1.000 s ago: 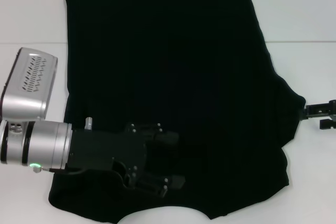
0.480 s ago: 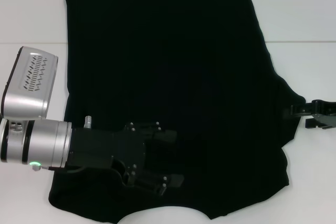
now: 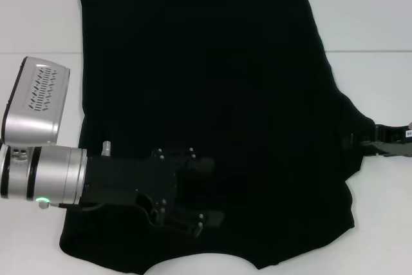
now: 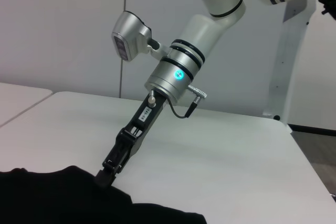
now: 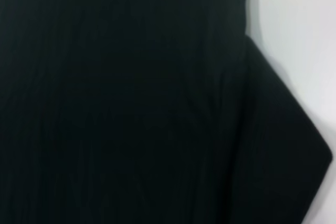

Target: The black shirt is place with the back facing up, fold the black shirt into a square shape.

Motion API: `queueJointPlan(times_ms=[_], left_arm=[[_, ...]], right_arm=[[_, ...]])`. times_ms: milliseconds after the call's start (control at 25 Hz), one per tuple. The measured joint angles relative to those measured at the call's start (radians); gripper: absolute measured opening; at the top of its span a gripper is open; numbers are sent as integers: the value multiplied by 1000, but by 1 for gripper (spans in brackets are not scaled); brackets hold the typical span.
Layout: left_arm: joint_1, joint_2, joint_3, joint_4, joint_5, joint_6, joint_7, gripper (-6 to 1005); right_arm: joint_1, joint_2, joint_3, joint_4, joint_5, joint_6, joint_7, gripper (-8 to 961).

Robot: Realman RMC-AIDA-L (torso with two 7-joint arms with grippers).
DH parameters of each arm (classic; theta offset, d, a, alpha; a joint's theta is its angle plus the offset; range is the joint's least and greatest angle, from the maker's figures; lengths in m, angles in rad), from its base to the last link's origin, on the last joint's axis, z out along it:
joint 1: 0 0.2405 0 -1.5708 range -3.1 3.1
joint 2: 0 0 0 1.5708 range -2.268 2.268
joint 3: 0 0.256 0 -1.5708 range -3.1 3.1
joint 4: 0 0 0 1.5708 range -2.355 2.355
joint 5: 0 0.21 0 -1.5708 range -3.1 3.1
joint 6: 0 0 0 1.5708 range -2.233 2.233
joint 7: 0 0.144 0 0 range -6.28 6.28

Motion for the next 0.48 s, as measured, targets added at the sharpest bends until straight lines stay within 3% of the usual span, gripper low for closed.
queueJointPlan(times_ms=[200, 320, 480], left_arm=[[2, 2, -8, 0, -2, -4, -4, 950], [3, 3, -20, 0, 0, -4, -4, 950], [5, 3, -32, 0, 0, -3, -4, 949]], right_arm=[[10, 3, -5, 4, 0, 7, 0, 719], [10, 3, -8, 2, 0, 12, 0, 474], [10, 3, -23, 5, 0, 25, 0, 300]])
